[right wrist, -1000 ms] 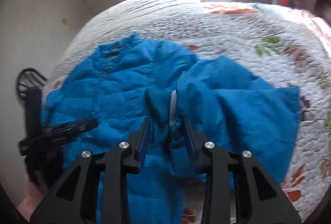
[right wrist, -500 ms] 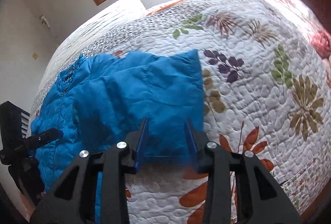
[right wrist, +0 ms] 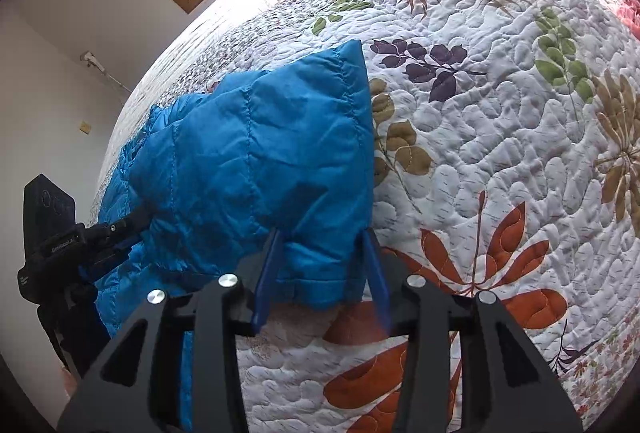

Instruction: Fold large clothes

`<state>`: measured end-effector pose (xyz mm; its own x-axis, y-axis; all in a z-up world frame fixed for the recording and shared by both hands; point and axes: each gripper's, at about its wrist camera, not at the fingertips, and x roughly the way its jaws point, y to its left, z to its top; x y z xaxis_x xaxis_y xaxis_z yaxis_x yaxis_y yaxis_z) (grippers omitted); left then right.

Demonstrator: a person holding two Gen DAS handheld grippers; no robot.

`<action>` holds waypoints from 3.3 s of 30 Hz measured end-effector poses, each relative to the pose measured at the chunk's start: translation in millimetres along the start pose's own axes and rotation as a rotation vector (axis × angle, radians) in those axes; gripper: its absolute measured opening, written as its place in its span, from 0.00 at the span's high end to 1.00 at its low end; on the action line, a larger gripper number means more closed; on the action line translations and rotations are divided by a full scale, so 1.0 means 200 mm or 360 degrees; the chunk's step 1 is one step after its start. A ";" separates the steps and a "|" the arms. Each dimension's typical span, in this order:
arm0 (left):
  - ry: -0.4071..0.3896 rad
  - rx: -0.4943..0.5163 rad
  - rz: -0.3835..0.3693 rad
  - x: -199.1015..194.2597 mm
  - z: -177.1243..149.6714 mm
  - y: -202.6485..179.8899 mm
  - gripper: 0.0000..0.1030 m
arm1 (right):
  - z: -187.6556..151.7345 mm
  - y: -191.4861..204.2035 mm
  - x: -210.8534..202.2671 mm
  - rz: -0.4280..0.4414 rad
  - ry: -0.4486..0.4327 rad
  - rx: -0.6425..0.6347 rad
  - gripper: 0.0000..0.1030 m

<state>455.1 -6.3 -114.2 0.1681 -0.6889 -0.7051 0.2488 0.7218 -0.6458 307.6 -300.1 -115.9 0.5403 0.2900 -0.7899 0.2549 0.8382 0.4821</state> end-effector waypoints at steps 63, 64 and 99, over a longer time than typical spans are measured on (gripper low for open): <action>-0.0526 -0.0076 0.0782 -1.16 -0.08 0.83 0.73 | -0.09 1.34 0.51 -0.0075 0.0196 -0.0646 0.49; -0.0503 -0.0072 0.0815 -1.12 -0.08 0.84 0.73 | -0.10 1.36 0.56 -0.0096 0.0218 -0.0654 0.49; -0.0697 -0.0459 0.0966 -1.88 -0.73 1.37 0.40 | -0.49 1.78 0.67 0.0048 0.0452 -0.0870 0.40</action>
<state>321.4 460.6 -69.2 0.5687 -0.0912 -0.8175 -0.2524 0.9265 -0.2789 392.0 82.6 -86.2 0.2870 0.3661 -0.8852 -0.2457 0.9213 0.3014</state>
